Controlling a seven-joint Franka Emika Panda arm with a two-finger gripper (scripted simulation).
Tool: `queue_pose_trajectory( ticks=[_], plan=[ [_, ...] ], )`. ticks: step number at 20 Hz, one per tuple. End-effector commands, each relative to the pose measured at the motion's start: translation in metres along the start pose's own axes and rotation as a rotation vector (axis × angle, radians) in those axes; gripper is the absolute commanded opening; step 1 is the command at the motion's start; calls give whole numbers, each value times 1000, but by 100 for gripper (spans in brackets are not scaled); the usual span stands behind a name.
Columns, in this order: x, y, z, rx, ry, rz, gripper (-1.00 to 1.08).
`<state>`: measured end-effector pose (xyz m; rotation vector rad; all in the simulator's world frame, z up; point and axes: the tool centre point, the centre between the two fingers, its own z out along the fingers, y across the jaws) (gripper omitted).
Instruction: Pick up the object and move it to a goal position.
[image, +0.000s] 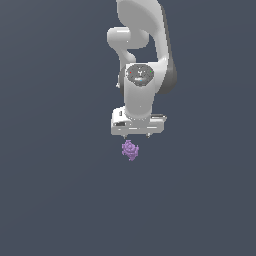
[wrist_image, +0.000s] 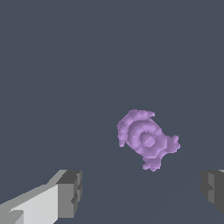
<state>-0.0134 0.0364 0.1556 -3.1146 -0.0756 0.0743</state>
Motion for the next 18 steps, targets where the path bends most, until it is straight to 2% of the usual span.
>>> queue_pose_trajectory(
  ticks=[1, 11, 18],
  plan=[
    [0, 0, 0, 0, 0, 0, 100],
    [10, -5, -10, 6, 34, -47, 100],
    [10, -5, -10, 6, 33, -45, 100]
  ],
)
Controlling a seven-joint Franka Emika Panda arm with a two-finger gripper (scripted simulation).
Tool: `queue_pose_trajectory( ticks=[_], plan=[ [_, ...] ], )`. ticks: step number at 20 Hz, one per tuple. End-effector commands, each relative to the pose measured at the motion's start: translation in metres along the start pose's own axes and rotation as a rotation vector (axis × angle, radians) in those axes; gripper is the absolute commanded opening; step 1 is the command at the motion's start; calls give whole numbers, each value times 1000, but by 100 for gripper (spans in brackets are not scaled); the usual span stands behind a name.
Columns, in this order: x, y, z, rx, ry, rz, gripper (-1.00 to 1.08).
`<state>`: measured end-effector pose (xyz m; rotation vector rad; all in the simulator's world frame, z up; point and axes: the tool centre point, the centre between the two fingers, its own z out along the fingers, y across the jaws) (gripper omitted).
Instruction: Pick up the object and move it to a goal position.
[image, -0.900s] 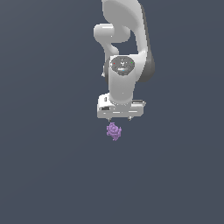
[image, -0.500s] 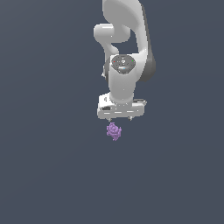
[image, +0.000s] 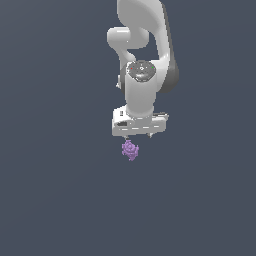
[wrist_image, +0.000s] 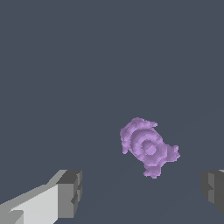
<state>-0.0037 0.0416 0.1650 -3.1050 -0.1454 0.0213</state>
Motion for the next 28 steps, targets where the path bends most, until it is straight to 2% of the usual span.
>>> queue_pose_trajectory(
  ticks=[1, 13, 28],
  plan=[
    [0, 0, 0, 0, 0, -1, 100],
    [0, 6, 10, -9, 1, -125, 100],
    [-3, 23, 40, -28, 0, -499, 100]
  ],
)
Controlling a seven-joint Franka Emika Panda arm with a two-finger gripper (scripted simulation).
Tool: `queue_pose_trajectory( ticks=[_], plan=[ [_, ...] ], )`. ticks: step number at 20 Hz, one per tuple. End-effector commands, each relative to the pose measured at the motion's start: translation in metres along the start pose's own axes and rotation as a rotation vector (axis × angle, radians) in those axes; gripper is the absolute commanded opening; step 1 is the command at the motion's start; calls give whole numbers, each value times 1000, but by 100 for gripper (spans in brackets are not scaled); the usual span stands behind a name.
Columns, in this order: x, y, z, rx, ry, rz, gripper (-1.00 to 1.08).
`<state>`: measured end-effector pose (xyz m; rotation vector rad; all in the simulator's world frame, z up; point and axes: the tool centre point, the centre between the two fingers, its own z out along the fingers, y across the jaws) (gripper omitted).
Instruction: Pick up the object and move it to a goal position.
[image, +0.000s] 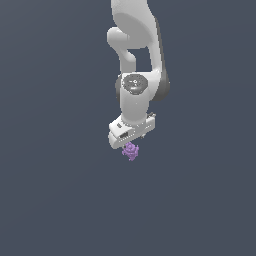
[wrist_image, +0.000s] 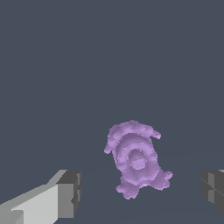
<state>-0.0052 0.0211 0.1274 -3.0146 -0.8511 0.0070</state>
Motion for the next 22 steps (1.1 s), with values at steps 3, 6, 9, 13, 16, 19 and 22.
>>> queue_pose_trajectory(
  ticks=[3, 6, 9, 13, 16, 19, 22],
  plan=[
    [-3, 3, 9, -5, 0, -114, 100],
    [-5, 5, 14, -7, 0, -174, 100],
    [-6, 6, 17, -8, 0, -221, 100],
    [-7, 7, 21, -9, 0, -265, 100],
    [-7, 8, 22, -10, 0, -284, 100],
    [-8, 8, 22, -10, 0, -290, 100],
    [-8, 8, 24, -10, 0, -286, 100]
  ],
)
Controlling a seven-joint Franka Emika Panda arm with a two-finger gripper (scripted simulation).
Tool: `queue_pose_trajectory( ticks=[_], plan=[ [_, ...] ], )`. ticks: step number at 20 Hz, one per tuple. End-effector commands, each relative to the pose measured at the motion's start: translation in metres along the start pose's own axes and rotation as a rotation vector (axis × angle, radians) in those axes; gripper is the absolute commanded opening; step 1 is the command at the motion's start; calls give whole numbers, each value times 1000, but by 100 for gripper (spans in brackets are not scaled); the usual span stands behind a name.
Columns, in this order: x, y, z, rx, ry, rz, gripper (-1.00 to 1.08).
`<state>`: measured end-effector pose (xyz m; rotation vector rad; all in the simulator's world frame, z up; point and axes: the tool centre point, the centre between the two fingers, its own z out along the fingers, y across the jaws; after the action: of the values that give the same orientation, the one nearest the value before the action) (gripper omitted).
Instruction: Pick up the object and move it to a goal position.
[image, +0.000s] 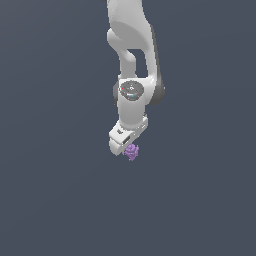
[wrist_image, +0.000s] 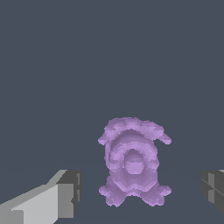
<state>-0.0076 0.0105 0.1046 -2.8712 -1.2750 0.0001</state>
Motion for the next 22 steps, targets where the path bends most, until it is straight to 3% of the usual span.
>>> queue_pose_trajectory(
  ticks=[1, 15, 16, 22],
  plan=[
    [0, 0, 3, 0, 0, 0, 100],
    [0, 0, 50, 0, 0, -5, 100],
    [0, 0, 50, 0, 0, -5, -100],
    [0, 0, 50, 0, 0, -5, -100]
  ],
)
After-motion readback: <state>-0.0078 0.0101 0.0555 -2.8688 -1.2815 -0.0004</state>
